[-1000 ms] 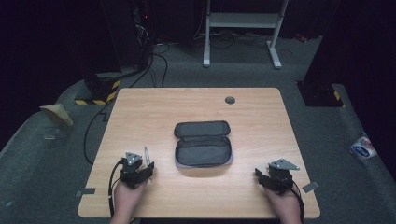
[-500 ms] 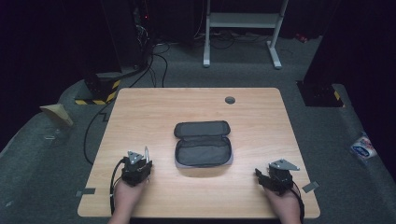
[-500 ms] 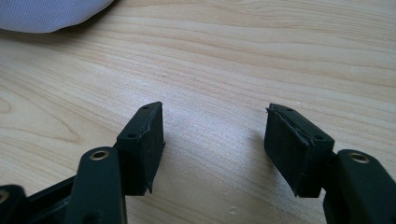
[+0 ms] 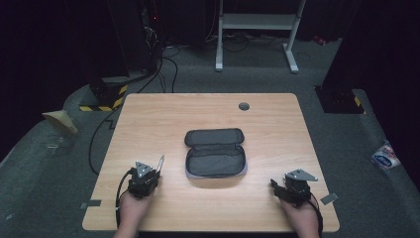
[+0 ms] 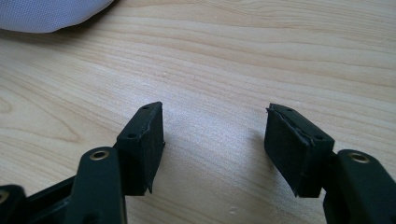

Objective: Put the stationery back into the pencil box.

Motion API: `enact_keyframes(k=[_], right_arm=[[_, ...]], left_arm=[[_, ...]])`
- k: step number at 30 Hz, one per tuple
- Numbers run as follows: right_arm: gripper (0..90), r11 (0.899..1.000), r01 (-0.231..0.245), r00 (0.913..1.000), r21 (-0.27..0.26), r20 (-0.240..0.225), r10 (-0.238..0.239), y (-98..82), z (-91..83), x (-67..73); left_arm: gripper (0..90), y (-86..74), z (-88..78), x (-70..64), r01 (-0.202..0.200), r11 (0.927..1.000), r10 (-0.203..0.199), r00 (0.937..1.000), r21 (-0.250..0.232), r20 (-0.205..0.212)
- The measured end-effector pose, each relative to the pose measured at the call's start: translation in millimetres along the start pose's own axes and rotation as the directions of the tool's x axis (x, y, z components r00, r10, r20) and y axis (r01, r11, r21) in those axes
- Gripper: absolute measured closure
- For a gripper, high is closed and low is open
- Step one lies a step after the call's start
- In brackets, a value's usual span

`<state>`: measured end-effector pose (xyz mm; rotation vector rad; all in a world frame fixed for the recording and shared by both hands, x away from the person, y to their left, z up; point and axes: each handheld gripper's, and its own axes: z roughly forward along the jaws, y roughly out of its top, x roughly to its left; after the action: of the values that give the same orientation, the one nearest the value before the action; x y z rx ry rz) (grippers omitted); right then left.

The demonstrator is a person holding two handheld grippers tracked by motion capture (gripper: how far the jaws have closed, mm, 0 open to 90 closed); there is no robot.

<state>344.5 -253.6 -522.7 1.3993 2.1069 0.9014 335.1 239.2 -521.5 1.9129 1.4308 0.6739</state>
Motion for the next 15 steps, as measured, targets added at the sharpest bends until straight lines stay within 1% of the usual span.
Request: enact_keyframes(k=[1, 2, 4, 5, 6, 7, 10, 11, 14, 15], right_arm=[[37.3, 1.000, 0.000, 1.0000, 0.000, 0.000, 0.000, 0.0, 0.0, 0.0], [37.3, 1.000, 0.000, 1.0000, 0.000, 0.000, 0.000, 0.0, 0.0, 0.0], [37.3, 1.000, 0.000, 1.0000, 0.000, 0.000, 0.000, 0.0, 0.0, 0.0], [37.3, 1.000, 0.000, 1.0000, 0.000, 0.000, 0.000, 0.0, 0.0, 0.0], [37.3, 1.000, 0.000, 1.0000, 0.000, 0.000, 0.000, 0.0, 0.0, 0.0], [37.3, 1.000, 0.000, 1.0000, 0.000, 0.000, 0.000, 0.0, 0.0, 0.0], [37.3, 1.000, 0.000, 1.0000, 0.000, 0.000, 0.000, 0.0, 0.0, 0.0], [37.3, 1.000, 0.000, 1.0000, 0.000, 0.000, 0.000, 0.0, 0.0, 0.0], [37.3, 1.000, 0.000, 1.0000, 0.000, 0.000, 0.000, 0.0, 0.0, 0.0], [37.3, 1.000, 0.000, 1.0000, 0.000, 0.000, 0.000, 0.0, 0.0, 0.0]], left_arm=[[77.5, -0.4, 0.3, 0.8, -0.012, 0.9999, 0.012, 0.9999, 0.006, -0.002], [76.3, -0.9, 1.3, 0.6, -0.011, 0.9999, 0.011, 0.9999, 0.012, -0.003], [70.0, -2.3, 1.9, 1.3, -0.015, 0.9999, 0.015, 0.9998, 0.002, -0.011], [69.0, -2.7, 2.3, 1.8, -0.017, 0.9998, 0.017, 0.9998, -0.003, -0.007], [68.7, -3.3, 2.7, 2.0, -0.027, 0.9996, 0.027, 0.9995, -0.009, -0.014], [67.3, -3.8, 3.3, 1.5, -0.025, 0.9996, 0.025, 0.9996, -0.016, -0.015], [69.3, -3.6, 4.4, 1.3, -0.016, 0.9996, 0.016, 0.9999, -0.021, -0.004], [71.1, -3.7, 4.6, 1.4, -0.010, 0.9997, 0.010, 0.9999, -0.024, 0.008], [76.2, -3.7, 4.5, 2.3, -0.005, 0.9997, 0.006, 0.9998, -0.024, 0.021], [76.4, -3.5, 4.2, 3.1, -0.010, 0.9998, 0.010, 0.9997, -0.019, 0.022]])
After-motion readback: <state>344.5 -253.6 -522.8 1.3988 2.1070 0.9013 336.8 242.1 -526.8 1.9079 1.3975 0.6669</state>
